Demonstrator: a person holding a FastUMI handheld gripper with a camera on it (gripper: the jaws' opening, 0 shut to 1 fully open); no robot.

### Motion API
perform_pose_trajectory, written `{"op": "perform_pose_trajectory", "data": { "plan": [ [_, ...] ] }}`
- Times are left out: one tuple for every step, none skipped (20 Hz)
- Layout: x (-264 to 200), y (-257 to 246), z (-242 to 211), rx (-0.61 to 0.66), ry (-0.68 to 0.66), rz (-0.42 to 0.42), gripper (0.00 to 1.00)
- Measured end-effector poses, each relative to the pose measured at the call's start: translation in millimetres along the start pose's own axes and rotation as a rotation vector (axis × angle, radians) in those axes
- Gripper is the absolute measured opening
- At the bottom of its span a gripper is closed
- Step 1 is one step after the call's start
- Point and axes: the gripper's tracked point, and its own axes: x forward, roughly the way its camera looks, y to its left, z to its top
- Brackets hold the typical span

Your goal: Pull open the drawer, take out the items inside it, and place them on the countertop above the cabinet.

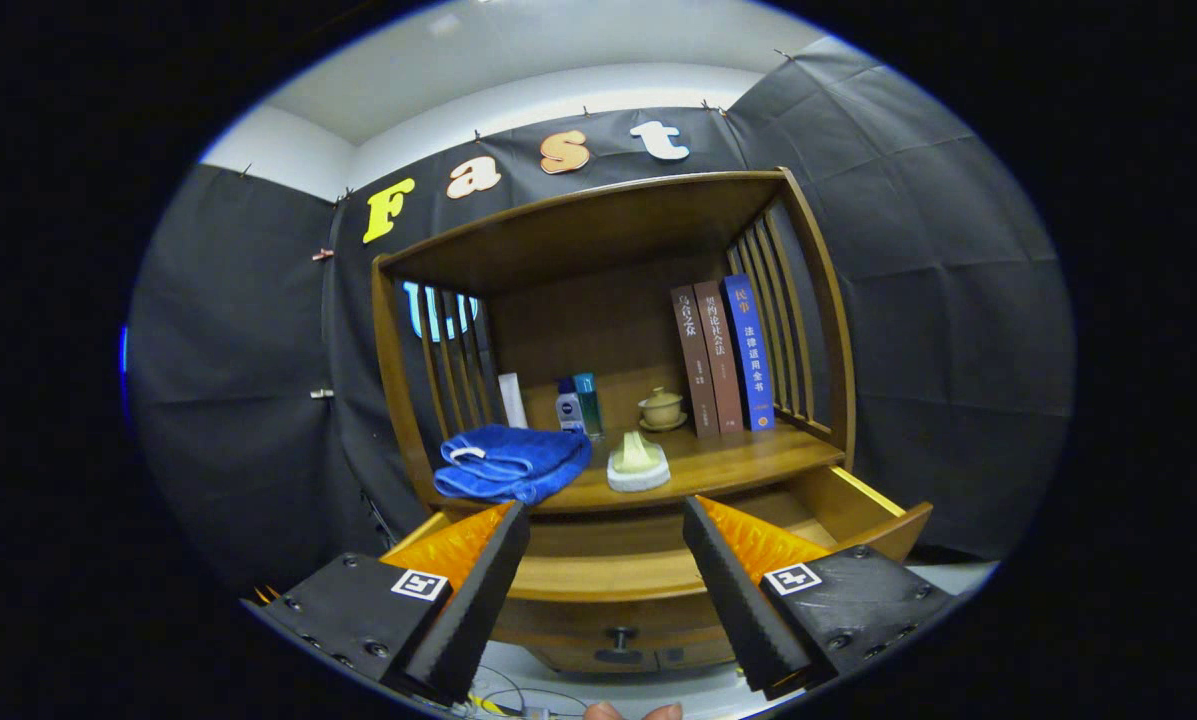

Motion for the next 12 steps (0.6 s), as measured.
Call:
{"op": "perform_pose_trajectory", "data": {
  "plan": [
    [-4.1, 1.1, -15.5, -0.023, 0.001, -0.003, 0.99],
    [-6.1, 2.2, -31.0, -0.055, 0.002, -0.004, 0.99],
    [-8.5, 1.1, -47.6, -0.093, 0.011, -0.01, 0.99],
    [-8.5, -3.7, -63.6, -0.124, 0.024, -0.027, 0.99],
    [-7.9, -7.3, -78.6, -0.134, 0.04, -0.042, 0.99],
    [-6.7, -9.9, -90.3, -0.126, 0.048, -0.054, 1.0],
    [-5.6, -12.4, -101.4, -0.114, 0.063, -0.068, 1.0],
    [-3.4, -16.4, -111.7, -0.105, 0.078, -0.081, 1.0],
    [-0.7, -20.0, -120.3, -0.098, 0.088, -0.093, 1.0],
    [2.8, -21.6, -126.4, -0.094, 0.097, -0.097, 0.99],
    [5.8, -22.0, -131.0, -0.092, 0.104, -0.099, 0.99],
    [9.1, -21.0, -133.5, -0.094, 0.105, -0.096, 0.99]
  ]
}}
